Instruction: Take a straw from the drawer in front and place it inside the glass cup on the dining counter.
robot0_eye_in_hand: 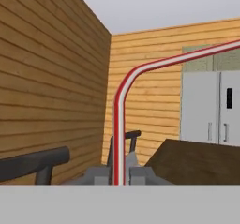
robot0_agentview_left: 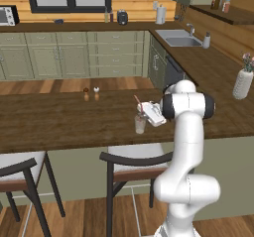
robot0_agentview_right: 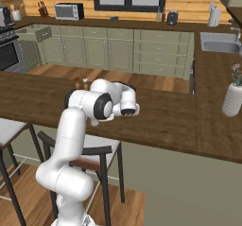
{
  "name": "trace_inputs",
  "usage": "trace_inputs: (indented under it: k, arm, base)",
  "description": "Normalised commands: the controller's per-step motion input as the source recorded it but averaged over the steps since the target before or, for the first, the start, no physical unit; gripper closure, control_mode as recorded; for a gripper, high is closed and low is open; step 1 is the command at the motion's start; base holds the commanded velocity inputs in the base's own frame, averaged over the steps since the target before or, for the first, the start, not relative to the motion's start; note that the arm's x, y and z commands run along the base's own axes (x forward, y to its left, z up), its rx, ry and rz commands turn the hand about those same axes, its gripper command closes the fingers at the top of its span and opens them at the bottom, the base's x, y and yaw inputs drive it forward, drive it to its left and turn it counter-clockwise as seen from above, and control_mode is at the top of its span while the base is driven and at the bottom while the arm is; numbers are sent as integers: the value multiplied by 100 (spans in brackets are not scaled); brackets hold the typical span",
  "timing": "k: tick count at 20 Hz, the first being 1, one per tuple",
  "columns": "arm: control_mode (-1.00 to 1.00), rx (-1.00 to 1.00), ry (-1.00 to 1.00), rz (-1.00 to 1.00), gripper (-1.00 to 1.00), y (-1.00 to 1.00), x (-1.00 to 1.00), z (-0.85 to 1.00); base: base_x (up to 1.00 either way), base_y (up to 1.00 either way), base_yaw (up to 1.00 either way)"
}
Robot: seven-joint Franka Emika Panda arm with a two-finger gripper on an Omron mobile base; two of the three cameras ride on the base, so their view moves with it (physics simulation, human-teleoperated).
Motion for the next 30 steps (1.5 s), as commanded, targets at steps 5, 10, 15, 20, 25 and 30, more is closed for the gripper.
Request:
trace_inputs:
  k: [5, 10, 15, 20, 25, 30]
  arm:
    - [-100, 0, 3, 0, -100, 0, 0, -6]
    - [-100, 0, 1, 0, -100, -1, -1, 0]
    - [-100, 0, 4, 0, -100, 0, 0, 0]
    - [-100, 0, 6, 0, -100, -15, 0, 0]
    - [-100, 0, 7, -1, -100, -28, 0, -1]
    - [-100, -4, 1, -7, -100, 5, 0, 1]
  base:
    - [0, 0, 0]
    - [0, 0, 0]
    - [0, 0, 0]
    - [0, 0, 0]
    - [0, 0, 0]
    - [0, 0, 0]
